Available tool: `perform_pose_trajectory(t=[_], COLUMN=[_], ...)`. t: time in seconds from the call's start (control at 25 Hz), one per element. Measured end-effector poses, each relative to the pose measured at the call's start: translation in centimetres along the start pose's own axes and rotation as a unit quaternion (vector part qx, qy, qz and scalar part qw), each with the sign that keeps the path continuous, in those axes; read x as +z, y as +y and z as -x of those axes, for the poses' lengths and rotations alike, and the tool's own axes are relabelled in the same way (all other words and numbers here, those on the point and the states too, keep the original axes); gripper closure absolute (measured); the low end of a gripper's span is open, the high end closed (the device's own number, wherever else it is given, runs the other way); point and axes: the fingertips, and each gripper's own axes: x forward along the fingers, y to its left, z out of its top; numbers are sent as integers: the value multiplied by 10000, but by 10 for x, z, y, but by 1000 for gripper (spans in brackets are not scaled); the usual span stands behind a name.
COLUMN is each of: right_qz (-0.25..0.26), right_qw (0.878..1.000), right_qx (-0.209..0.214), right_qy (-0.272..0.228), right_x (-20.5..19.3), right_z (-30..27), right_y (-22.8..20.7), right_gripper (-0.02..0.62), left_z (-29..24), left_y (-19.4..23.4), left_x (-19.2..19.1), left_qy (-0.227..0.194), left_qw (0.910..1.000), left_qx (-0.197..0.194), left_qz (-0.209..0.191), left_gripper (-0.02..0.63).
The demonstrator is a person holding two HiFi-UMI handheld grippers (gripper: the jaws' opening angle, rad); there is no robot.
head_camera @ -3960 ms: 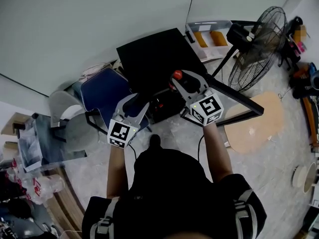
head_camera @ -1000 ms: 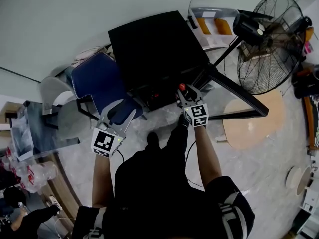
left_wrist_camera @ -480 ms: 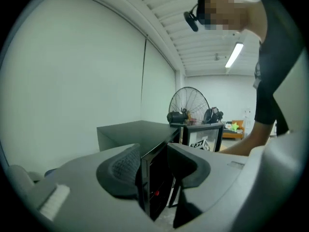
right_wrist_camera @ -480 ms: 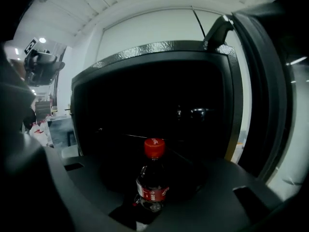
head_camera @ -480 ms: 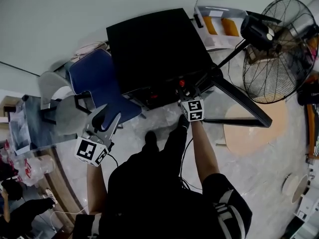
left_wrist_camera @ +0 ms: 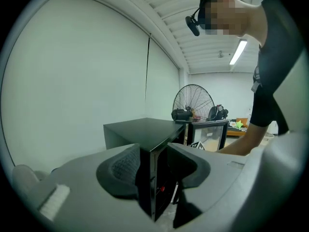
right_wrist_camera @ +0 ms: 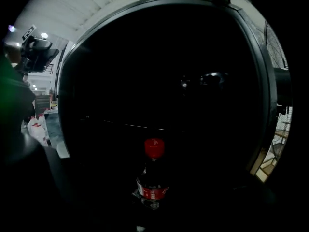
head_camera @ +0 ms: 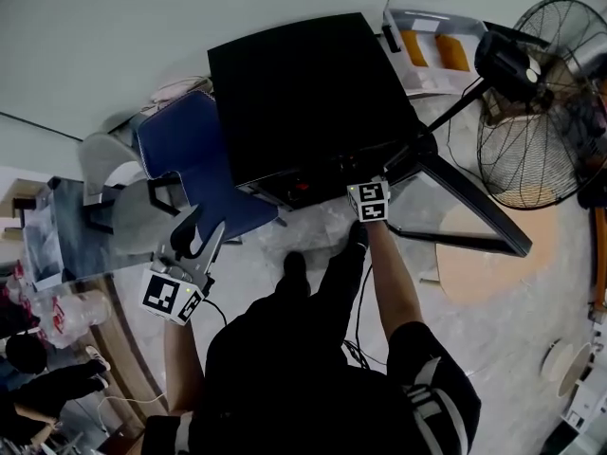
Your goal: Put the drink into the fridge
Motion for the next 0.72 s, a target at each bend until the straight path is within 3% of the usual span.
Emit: perform_pose_trajectory(t=[0.72], right_qz=[205], right_qw=[9997], right_qx=[-135], right_qy=[-41], right_x=[-16], right_z=[-47], right_y=[-4], right_gripper=[462], left_z=[-16], left_y=[13], left_x=[-21], left_qy=[315], left_qw=[9995], left_qx=[-53], left_qz=[-79], left_gripper=[430])
